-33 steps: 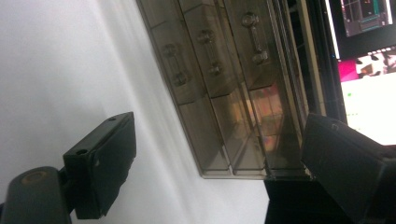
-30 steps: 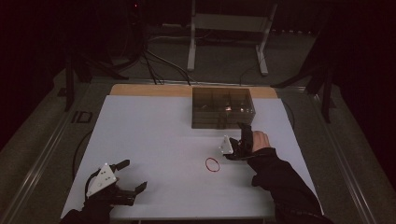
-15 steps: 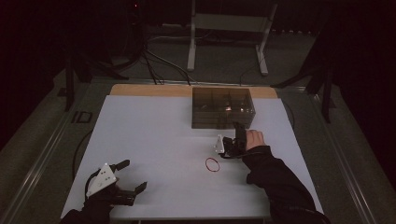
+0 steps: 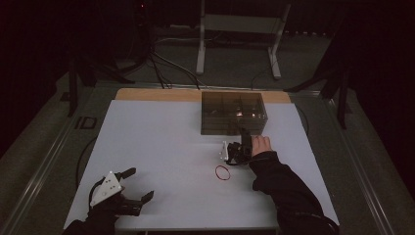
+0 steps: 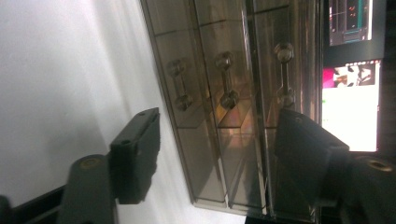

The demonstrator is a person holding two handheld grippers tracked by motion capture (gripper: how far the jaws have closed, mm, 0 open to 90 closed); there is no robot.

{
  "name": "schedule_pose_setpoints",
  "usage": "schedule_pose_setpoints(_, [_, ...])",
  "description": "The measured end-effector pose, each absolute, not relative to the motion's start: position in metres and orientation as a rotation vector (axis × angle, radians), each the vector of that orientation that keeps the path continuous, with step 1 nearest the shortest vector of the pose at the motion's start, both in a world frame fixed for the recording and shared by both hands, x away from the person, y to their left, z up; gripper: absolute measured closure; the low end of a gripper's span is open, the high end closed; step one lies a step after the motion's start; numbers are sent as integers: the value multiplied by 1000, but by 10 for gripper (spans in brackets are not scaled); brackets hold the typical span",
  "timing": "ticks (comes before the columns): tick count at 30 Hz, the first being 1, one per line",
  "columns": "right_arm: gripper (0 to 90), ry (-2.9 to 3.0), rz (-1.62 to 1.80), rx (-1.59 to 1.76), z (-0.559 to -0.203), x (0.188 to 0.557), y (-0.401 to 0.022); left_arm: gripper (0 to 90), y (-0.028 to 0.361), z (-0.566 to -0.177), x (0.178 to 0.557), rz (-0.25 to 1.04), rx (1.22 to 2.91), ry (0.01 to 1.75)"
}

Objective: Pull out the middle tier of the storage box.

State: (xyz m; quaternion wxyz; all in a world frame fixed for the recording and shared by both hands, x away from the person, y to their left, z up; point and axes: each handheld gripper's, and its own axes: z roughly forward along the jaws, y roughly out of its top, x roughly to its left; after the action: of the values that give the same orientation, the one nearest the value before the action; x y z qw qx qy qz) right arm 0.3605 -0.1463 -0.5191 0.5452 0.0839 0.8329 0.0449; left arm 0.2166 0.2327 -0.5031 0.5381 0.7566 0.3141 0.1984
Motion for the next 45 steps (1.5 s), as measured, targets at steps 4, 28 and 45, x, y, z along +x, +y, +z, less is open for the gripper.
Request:
schedule_pose_setpoints(4, [397, 1968, 92, 185, -521, 363, -145, 22, 233, -503, 216, 474, 1801, 746])
schedule_pose_setpoints(28, [710, 1919, 46, 123, -527, 380, -144, 22, 233, -503, 217, 469, 1800, 751])
schedule_pose_setpoints(45, [790, 1888, -11, 81, -534, 388, -142, 22, 233, -503, 217, 471, 1800, 753])
